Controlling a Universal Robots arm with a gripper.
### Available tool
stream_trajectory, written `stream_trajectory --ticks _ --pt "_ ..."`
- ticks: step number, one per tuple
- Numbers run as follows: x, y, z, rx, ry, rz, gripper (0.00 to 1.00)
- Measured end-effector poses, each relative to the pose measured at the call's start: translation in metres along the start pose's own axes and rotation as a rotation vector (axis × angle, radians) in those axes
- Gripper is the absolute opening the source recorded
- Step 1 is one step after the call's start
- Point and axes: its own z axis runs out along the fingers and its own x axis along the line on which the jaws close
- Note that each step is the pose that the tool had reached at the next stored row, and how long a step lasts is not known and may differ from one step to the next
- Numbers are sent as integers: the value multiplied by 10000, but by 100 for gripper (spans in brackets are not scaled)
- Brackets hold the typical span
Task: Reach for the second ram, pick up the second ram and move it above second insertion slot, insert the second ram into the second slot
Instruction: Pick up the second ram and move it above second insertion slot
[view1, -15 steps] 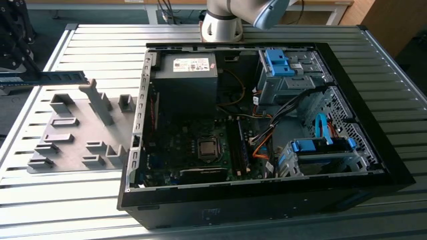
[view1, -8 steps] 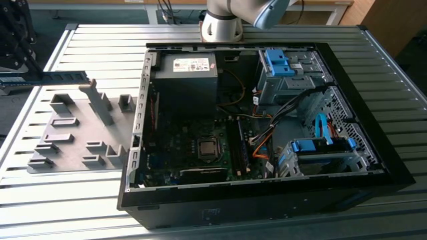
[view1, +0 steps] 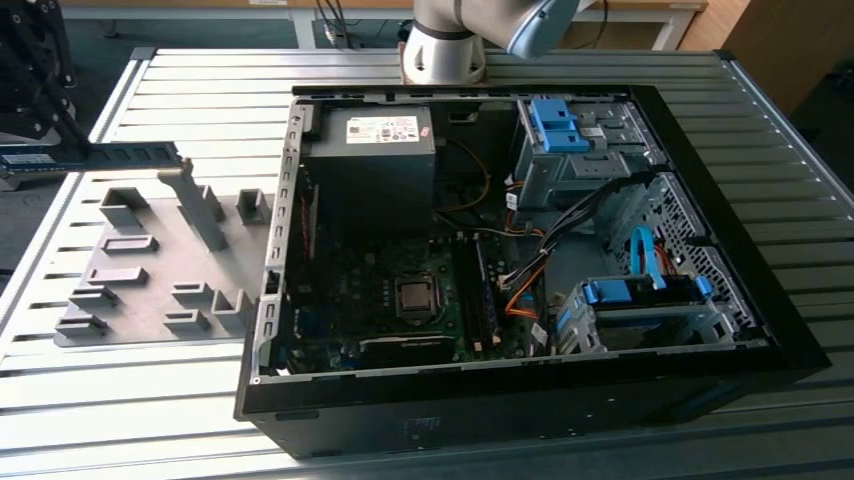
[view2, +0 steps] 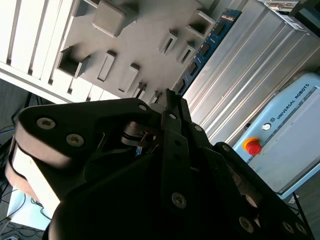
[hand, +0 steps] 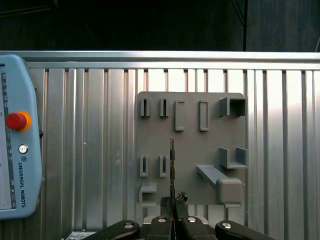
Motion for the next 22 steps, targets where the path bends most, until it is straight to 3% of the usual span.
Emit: stream_trajectory --ticks 14,18,22 --pt "-1 -73 -1 0 0 0 14" --pt "-2 -151 -3 0 0 0 14" --pt "-3 -283 -5 0 0 -1 14"
